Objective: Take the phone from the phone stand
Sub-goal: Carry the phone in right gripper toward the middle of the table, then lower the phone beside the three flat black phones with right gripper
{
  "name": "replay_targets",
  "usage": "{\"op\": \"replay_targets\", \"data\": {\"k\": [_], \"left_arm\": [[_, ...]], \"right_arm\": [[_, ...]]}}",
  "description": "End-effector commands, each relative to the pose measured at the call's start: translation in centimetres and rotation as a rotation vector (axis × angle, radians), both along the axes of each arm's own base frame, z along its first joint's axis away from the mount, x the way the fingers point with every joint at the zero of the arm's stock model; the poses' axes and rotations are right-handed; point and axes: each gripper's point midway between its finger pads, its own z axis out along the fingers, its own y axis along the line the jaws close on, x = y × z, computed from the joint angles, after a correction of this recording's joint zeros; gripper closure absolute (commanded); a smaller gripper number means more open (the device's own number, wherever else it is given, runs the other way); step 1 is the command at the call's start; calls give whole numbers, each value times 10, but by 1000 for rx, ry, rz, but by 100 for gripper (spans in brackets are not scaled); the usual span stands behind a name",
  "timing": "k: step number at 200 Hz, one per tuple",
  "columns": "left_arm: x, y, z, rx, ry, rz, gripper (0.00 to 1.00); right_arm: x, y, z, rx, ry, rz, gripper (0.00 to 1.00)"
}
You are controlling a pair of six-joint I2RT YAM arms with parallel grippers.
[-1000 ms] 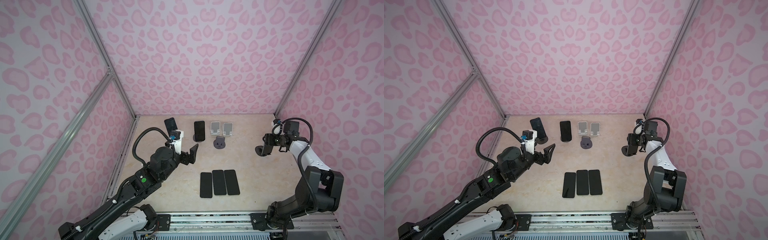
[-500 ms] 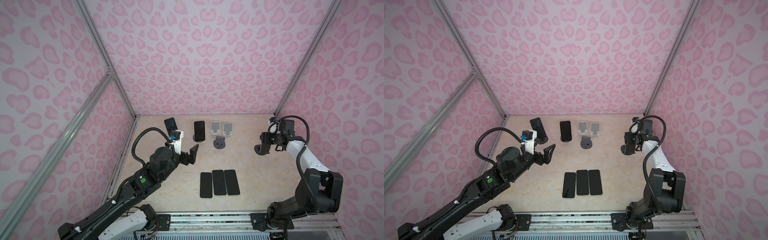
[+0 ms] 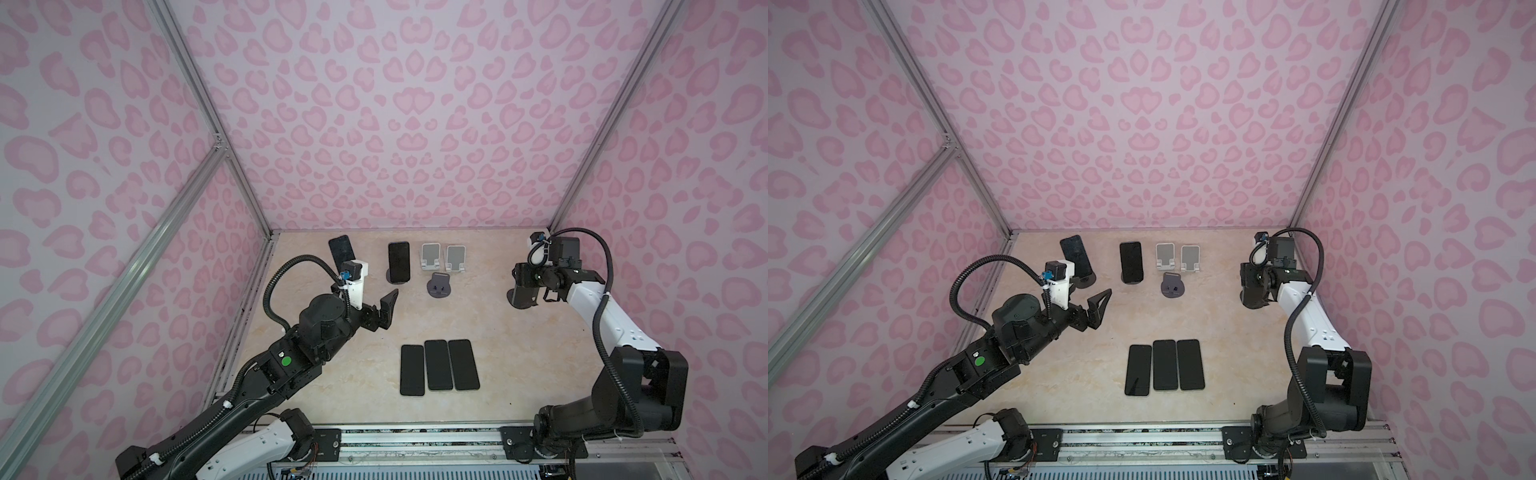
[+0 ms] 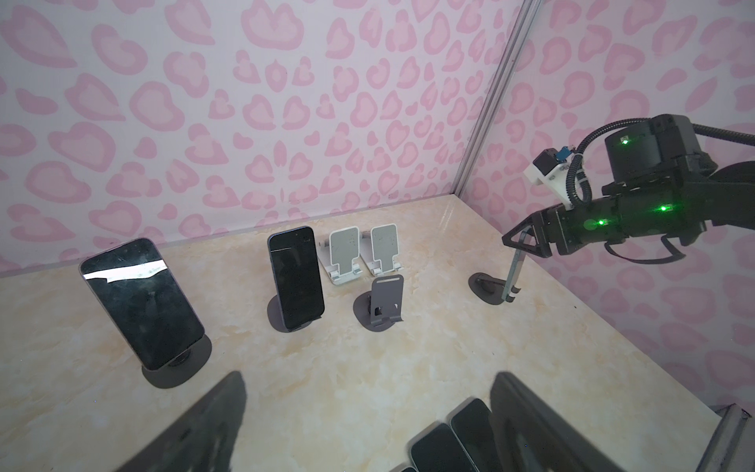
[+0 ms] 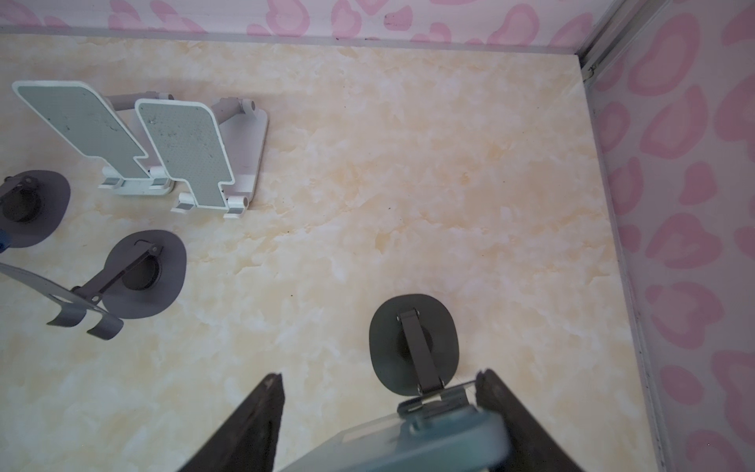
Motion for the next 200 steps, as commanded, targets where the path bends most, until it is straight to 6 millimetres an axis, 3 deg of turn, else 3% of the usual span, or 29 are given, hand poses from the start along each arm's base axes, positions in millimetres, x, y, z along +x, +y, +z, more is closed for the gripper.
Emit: {"op": "replay_targets", "data": {"k": [1,82,200], "left_arm": [[-1,-2,11,-37,-27,-11,4],[-5,-2,16,-54,-26,-27,3],[-8,-5,17,-67,-8,-45,0]], "right_arm": [[-4,2,0,-2,2,-14,49],[-13,18,10,29,-6,-4,51],[-45,40,-6,37,94,-43,56]]}}
